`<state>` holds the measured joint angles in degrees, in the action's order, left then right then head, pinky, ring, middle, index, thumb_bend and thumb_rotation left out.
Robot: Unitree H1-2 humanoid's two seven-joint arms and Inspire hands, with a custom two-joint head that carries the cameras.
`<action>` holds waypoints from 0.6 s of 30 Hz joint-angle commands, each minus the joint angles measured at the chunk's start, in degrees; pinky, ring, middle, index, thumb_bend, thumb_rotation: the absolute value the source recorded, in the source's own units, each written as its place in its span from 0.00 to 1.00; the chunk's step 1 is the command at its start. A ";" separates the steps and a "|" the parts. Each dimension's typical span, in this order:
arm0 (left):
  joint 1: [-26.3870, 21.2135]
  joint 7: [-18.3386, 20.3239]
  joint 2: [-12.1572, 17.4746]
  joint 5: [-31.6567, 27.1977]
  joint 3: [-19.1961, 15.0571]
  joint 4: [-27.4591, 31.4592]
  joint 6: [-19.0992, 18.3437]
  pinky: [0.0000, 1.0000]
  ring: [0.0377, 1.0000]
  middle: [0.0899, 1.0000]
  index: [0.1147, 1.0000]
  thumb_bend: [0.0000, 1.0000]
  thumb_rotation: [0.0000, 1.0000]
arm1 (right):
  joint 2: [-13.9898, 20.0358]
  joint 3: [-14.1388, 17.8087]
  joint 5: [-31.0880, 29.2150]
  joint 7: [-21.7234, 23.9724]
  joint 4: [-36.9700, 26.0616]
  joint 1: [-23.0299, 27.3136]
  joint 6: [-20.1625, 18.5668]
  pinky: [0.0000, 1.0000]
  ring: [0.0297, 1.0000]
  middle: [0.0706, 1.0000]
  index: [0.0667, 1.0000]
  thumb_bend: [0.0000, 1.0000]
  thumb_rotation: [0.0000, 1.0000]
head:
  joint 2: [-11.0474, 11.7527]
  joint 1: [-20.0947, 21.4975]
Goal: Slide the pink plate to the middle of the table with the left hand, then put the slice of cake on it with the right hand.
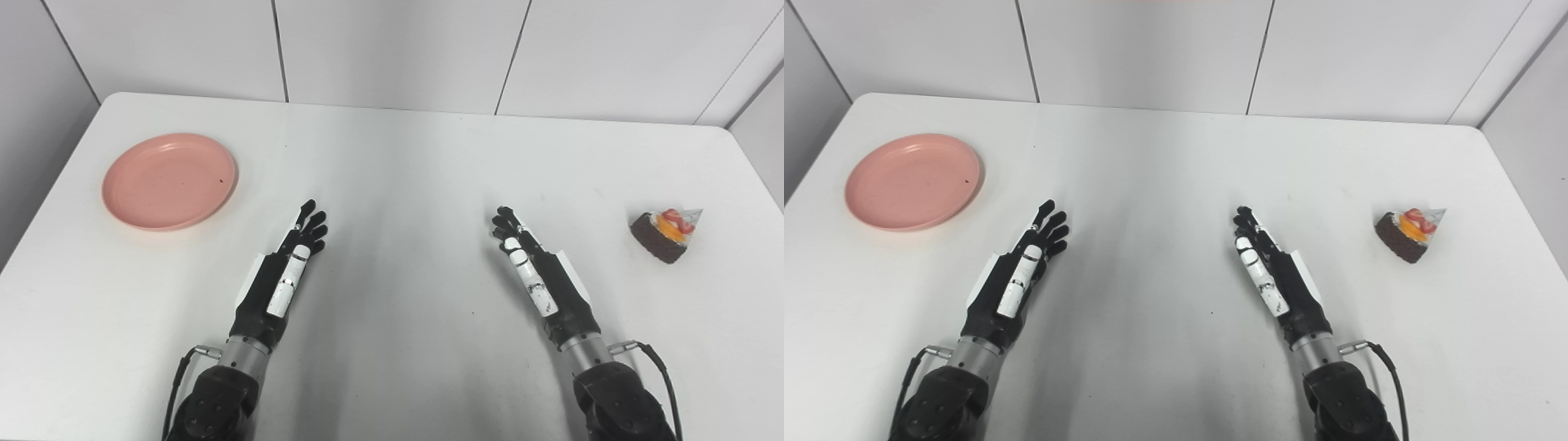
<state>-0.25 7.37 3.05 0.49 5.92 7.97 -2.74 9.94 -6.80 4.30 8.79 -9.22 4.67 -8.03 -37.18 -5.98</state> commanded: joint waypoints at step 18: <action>0.50 0.81 0.17 -0.28 0.75 -0.92 -1.82 0.94 0.95 0.96 0.96 0.41 1.00 | 0.19 -0.85 0.32 1.13 -0.69 -0.14 -1.24 0.91 0.91 0.92 0.93 0.36 1.00 | 0.35 -0.10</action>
<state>-0.27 7.37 3.08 0.35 5.94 7.93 -2.74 9.99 -6.89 4.56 8.77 -9.22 4.68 -8.03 -36.91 -6.06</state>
